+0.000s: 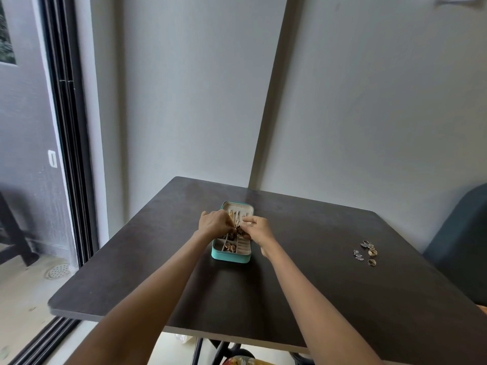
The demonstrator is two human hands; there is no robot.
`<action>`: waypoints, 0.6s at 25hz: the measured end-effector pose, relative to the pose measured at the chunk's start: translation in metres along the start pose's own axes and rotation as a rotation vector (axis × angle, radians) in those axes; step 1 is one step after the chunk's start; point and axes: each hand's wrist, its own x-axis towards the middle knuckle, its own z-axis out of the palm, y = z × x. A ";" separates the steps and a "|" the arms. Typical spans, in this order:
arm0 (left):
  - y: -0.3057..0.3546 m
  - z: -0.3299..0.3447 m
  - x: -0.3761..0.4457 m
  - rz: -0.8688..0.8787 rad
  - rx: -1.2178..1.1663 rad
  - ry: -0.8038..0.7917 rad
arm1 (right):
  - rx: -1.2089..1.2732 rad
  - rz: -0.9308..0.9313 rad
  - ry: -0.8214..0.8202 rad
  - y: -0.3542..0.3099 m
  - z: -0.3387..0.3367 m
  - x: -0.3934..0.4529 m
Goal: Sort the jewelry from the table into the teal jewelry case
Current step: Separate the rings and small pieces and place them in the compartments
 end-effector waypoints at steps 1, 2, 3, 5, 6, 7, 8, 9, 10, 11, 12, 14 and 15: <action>-0.001 0.000 0.001 -0.010 -0.018 0.012 | 0.006 0.002 0.018 0.000 0.000 0.001; -0.002 -0.001 0.000 -0.028 -0.040 0.021 | -0.001 0.007 0.033 -0.002 0.001 0.000; -0.003 -0.002 0.000 -0.048 -0.059 0.026 | -0.021 0.003 0.042 -0.002 0.002 0.001; -0.003 -0.005 -0.001 -0.072 -0.073 0.036 | -0.070 -0.010 0.040 0.001 0.007 0.005; -0.003 -0.006 -0.002 -0.072 -0.067 0.037 | -0.085 -0.015 0.034 0.001 0.009 0.007; -0.002 -0.006 -0.003 -0.070 -0.054 0.028 | -0.091 -0.014 0.031 0.001 0.011 0.006; -0.001 -0.006 -0.004 -0.067 -0.037 0.013 | -0.095 -0.011 0.036 -0.001 0.012 0.005; -0.001 -0.005 -0.004 -0.066 -0.024 -0.005 | -0.101 -0.013 0.044 -0.004 0.012 0.004; -0.001 -0.004 -0.005 -0.070 -0.019 -0.015 | -0.117 -0.017 0.050 -0.005 0.013 0.004; -0.001 -0.003 -0.004 -0.078 -0.032 -0.021 | -0.131 -0.020 0.055 -0.007 0.014 0.003; -0.001 -0.003 -0.004 -0.088 -0.058 -0.031 | -0.137 -0.019 0.062 -0.008 0.014 0.002; -0.001 -0.005 -0.005 -0.112 -0.182 -0.063 | -0.112 0.011 0.082 -0.008 0.013 0.001; -0.002 -0.006 -0.005 -0.122 -0.256 -0.078 | -0.094 0.032 0.092 -0.009 0.012 0.000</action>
